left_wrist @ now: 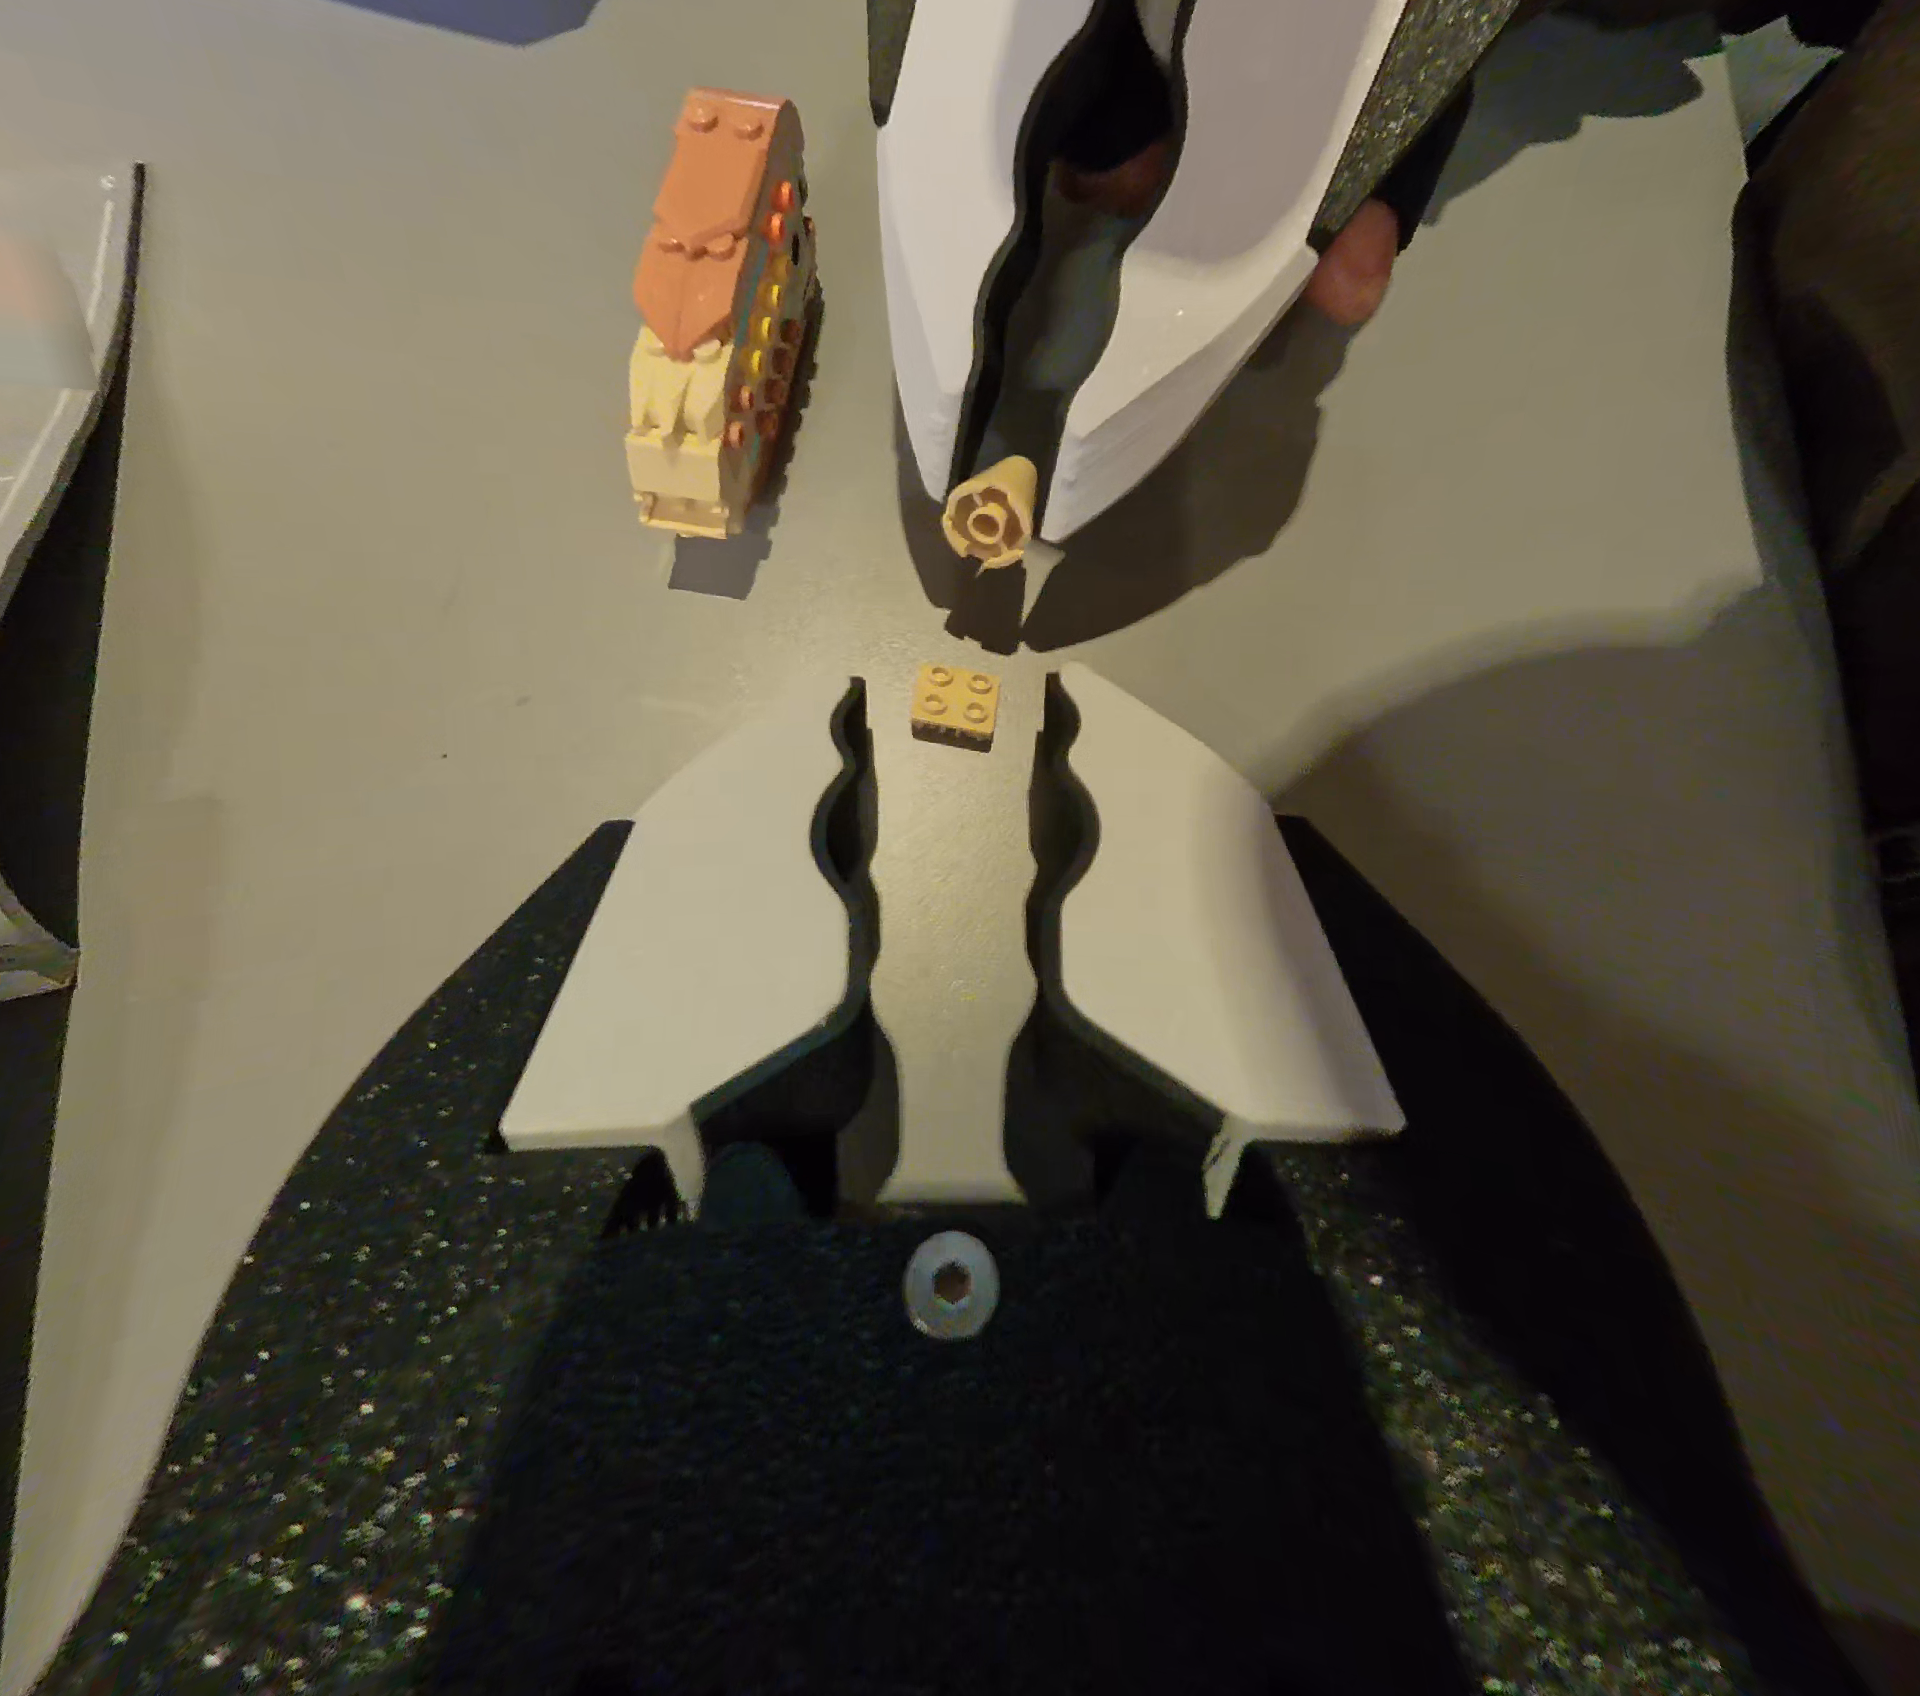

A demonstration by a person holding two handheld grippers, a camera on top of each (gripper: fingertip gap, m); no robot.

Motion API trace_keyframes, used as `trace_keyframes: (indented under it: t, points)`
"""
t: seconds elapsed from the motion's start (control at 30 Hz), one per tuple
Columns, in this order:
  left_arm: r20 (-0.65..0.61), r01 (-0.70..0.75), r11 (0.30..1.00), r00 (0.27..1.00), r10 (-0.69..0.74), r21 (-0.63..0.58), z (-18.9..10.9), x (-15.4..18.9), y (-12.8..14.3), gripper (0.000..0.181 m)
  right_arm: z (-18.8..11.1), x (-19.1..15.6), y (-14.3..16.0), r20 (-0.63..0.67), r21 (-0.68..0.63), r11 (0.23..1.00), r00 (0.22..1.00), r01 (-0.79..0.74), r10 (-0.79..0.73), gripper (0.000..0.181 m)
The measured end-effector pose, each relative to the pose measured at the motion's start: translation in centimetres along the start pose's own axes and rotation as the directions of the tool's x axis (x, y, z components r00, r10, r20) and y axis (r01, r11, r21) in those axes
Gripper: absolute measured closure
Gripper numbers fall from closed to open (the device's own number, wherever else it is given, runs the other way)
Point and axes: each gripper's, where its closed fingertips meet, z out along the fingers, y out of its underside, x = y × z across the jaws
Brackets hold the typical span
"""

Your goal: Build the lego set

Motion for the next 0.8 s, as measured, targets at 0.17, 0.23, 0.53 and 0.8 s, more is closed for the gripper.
trace_keyframes:
  t: [0.17, 0.23, 0.53, 0.8]
  points:
    - [0.007, 0.005, 1.000, 1.000, -0.005, 0.027, -0.3, 0.1, -0.3, 0.149, 0.0, -0.1, -0.1, 0.000, 0.005, 1.000, 1.000, 0.009, -0.009, 0.167]
    - [0.008, 0.006, 0.999, 1.000, -0.006, 0.037, -0.3, 0.2, -0.4, 0.149, 0.0, -0.2, -0.2, 0.000, 0.010, 1.000, 1.000, 0.021, -0.021, 0.167]
    - [-0.037, 0.033, 0.992, 0.999, -0.029, 0.124, -1.2, 1.0, -1.7, 0.152, -0.4, -0.7, -2.1, 0.002, 0.106, 0.990, 0.996, 0.090, -0.090, 0.167]
    - [-0.078, 0.017, 0.987, 0.997, -0.004, 0.159, -1.3, 2.0, -2.4, 0.157, -1.2, -1.3, -3.5, 0.016, 0.189, 0.974, 0.991, 0.125, -0.131, 0.167]
